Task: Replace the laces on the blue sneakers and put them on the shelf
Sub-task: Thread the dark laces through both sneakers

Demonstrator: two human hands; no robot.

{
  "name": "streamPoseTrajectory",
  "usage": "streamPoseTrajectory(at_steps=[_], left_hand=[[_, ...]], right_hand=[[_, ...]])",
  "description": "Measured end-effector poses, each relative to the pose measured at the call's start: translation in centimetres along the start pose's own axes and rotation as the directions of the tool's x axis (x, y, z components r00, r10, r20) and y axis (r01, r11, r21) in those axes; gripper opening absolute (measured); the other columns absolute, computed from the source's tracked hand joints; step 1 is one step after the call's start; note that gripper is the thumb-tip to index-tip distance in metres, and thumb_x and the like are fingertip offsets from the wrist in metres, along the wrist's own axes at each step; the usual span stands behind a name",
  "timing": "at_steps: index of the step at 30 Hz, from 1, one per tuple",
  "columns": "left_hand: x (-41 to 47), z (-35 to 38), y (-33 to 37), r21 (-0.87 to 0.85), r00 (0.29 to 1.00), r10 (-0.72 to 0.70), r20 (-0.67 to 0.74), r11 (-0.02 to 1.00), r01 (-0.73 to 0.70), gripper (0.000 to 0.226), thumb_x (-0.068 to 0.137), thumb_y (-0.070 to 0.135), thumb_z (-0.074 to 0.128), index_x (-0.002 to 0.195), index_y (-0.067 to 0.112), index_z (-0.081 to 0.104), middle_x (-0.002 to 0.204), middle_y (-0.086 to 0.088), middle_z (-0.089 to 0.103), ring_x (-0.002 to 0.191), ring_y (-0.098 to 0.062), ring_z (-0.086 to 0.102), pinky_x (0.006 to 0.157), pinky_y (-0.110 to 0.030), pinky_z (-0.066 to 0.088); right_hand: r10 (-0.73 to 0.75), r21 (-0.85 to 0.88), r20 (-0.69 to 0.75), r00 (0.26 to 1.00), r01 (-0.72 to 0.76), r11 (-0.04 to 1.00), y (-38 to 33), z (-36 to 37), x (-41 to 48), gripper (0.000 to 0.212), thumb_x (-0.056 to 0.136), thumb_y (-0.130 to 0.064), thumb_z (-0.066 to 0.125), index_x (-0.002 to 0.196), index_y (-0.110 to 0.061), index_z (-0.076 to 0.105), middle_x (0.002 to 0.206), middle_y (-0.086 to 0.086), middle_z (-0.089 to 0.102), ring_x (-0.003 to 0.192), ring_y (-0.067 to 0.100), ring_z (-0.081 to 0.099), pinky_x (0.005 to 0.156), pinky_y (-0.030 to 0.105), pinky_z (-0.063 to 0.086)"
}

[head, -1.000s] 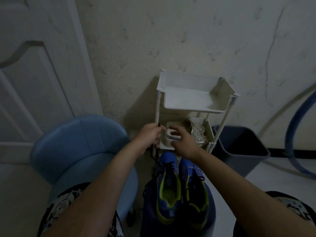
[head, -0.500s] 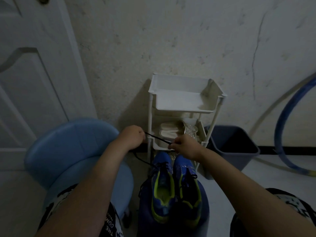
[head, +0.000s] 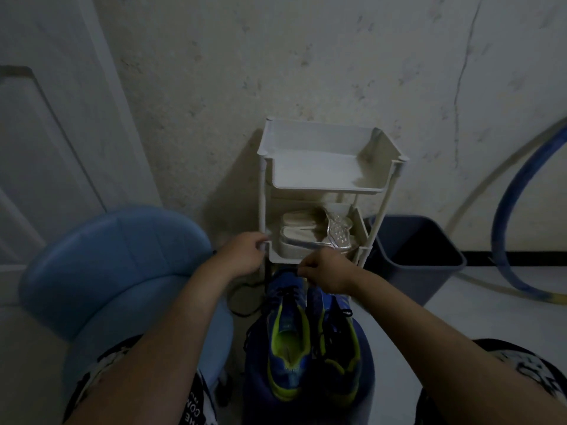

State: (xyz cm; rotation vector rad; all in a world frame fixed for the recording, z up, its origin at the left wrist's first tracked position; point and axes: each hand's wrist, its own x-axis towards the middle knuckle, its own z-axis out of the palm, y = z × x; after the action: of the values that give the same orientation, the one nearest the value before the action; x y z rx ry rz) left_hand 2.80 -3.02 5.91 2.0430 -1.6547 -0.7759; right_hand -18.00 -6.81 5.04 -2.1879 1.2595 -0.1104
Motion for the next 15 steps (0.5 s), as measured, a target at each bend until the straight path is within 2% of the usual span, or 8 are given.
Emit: streamPoseTrajectory(at_steps=[2,5,7,8,9,11,13,15], left_hand=[[-0.1,1.4,1.1,-0.199,0.985,0.129,0.114,0.974,-0.105,0.039,0.097,0.016,0.055,0.136,0.021,0.056,0.133,-0.003,0.060,0.117,-0.013,0.057,0.104,-0.032,0.045],[0.0,2.8,2.5,-0.249,0.961,0.189,0.203,0.959,-0.136,0.036,0.097,0.013,0.055,0.132,0.020,0.058,0.125,0.001,0.064,0.108,-0.006,0.059,0.089,-0.018,0.046],[0.2,3.2,2.8,-0.269,0.957,0.173,0.233,0.957,-0.108,0.028,0.098,0.014,0.052,0.124,0.020,0.062,0.107,0.002,0.068,0.087,-0.003,0.060,0.070,-0.013,0.045],[0.3,3.3,2.8,-0.271,0.953,0.143,0.267,0.960,-0.068,0.021,0.099,0.017,0.051,0.115,0.018,0.065,0.094,0.002,0.067,0.075,-0.004,0.058,0.063,-0.015,0.043],[0.4,3.3,2.6,-0.248,0.948,0.109,0.297,0.968,-0.033,0.019,0.100,0.021,0.049,0.104,0.015,0.066,0.084,0.000,0.063,0.066,-0.007,0.055,0.059,-0.019,0.042],[1.0,3.3,2.1,-0.167,0.946,0.072,0.316,0.986,-0.019,0.024,0.099,0.026,0.051,0.086,0.012,0.067,0.078,-0.004,0.059,0.063,-0.012,0.050,0.059,-0.025,0.039],[1.4,3.5,1.7,-0.120,0.953,0.073,0.293,0.992,-0.039,0.026,0.095,0.031,0.057,0.085,0.012,0.072,0.079,-0.006,0.062,0.068,-0.014,0.054,0.062,-0.027,0.040],[1.8,3.7,1.3,-0.072,0.963,0.065,0.261,0.996,-0.047,0.028,0.092,0.036,0.063,0.087,0.012,0.076,0.080,-0.007,0.065,0.077,-0.016,0.058,0.067,-0.028,0.042]], right_hand=[[-0.032,-0.016,0.006,0.999,0.032,0.999,-0.5,0.5,0.3,0.027,0.099,-0.021,0.050,0.095,-0.008,0.073,0.087,0.008,0.073,0.072,0.020,0.064,0.074,0.036,0.053],[-0.070,0.078,-0.065,0.995,0.075,0.994,-1.1,0.7,0.5,0.020,0.096,-0.013,0.053,0.089,-0.012,0.072,0.077,0.004,0.069,0.053,0.014,0.061,0.064,0.033,0.053],[-0.035,0.213,-0.124,0.992,0.061,0.975,-1.0,0.9,0.7,0.007,0.092,-0.014,0.061,0.088,-0.016,0.067,0.079,0.004,0.073,0.042,0.011,0.059,0.051,0.030,0.052],[0.006,0.295,-0.142,0.990,0.036,0.955,-0.8,1.1,0.8,0.002,0.089,-0.015,0.065,0.089,-0.016,0.063,0.082,0.007,0.074,0.041,0.012,0.059,0.045,0.028,0.049],[0.051,0.358,-0.154,0.987,0.008,0.934,-0.6,1.2,0.9,0.008,0.087,-0.016,0.069,0.088,-0.016,0.061,0.082,0.009,0.075,0.041,0.013,0.059,0.042,0.028,0.047],[0.087,0.389,-0.138,0.987,-0.027,0.921,-0.2,1.3,1.2,0.011,0.086,-0.015,0.072,0.085,-0.014,0.061,0.080,0.009,0.075,0.044,0.019,0.062,0.042,0.029,0.048],[0.078,0.380,-0.100,0.992,-0.035,0.924,0.0,1.4,1.2,0.009,0.087,-0.014,0.073,0.082,-0.011,0.065,0.080,0.010,0.075,0.046,0.020,0.063,0.043,0.026,0.048],[0.079,0.432,-0.068,0.995,-0.042,0.901,0.5,1.9,1.5,0.005,0.089,-0.007,0.070,0.088,-0.007,0.064,0.085,0.014,0.073,0.044,0.011,0.062,0.041,0.024,0.047]])
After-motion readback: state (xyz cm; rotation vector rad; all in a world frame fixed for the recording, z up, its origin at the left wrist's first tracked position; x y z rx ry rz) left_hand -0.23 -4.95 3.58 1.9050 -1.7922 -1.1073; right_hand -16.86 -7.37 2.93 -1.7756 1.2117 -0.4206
